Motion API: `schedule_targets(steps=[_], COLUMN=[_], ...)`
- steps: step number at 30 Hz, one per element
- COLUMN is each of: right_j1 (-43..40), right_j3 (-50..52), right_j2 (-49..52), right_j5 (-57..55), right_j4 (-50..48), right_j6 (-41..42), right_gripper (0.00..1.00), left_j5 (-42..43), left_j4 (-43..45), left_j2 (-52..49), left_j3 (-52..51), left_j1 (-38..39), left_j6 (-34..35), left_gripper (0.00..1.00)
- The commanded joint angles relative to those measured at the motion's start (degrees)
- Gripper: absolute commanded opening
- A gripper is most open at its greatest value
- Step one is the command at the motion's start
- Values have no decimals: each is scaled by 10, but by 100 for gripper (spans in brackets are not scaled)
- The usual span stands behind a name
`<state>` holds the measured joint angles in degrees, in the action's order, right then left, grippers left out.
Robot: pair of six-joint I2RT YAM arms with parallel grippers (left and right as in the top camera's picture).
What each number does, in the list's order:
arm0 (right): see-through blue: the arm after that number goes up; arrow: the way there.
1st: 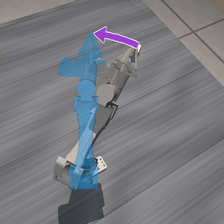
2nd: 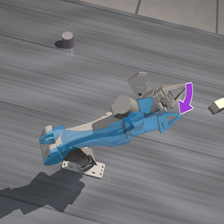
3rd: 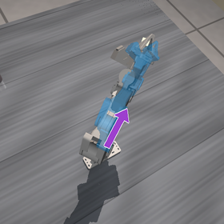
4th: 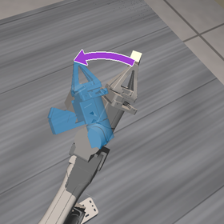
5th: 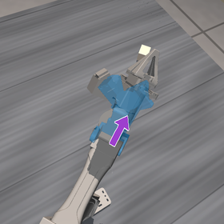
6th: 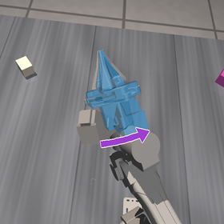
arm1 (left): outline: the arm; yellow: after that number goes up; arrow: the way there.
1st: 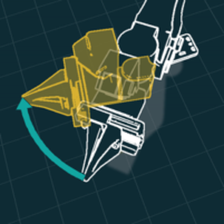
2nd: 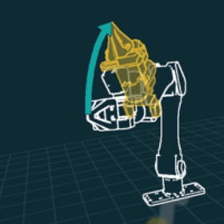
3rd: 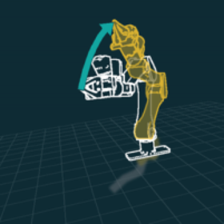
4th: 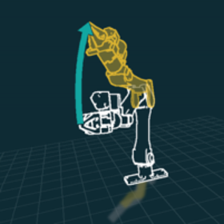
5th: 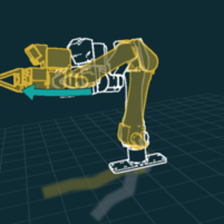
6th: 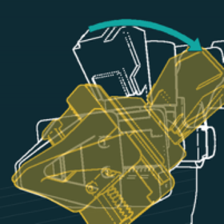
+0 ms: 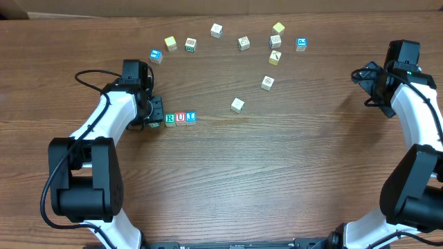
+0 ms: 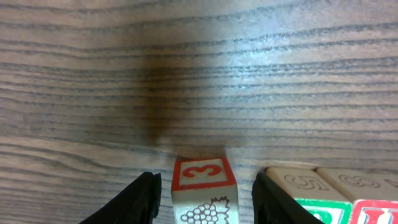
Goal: Form a horizontal line
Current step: 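Lower the grape block left of R and open the left gripper, then push the grape block right with the left gripper against R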
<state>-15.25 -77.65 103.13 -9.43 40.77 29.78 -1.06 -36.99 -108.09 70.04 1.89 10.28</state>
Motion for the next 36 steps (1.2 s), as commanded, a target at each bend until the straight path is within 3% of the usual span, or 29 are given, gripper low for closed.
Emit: schedule_targets(steps=[1, 8, 15, 22, 31, 36], right_j1=[0, 0, 0, 0, 0, 0], right_j3=[-7, -7, -7, -7, -7, -7], right_j2=[-9, -9, -9, -9, -9, -9], right_j5=[-6, -6, -6, -6, -6, -6], right_j4=[-1, -1, -1, -1, -1, -1], right_j6=[-3, -3, -3, -3, -3, -3], right_gripper=[100, 100, 100, 100, 100, 100], left_j5=[4, -31, -80, -86, -111, -110], left_j4=[9, 40, 57, 50, 35, 9], left_j2=[-2, -2, -2, -2, -2, -2], left_j3=[-7, -7, -7, -7, -7, -7], left_j1=[4, 4, 0, -9, -9, -9], left_j6=[-7, 21, 67, 64, 65, 64], left_gripper=[45, 44, 36, 30, 6, 4])
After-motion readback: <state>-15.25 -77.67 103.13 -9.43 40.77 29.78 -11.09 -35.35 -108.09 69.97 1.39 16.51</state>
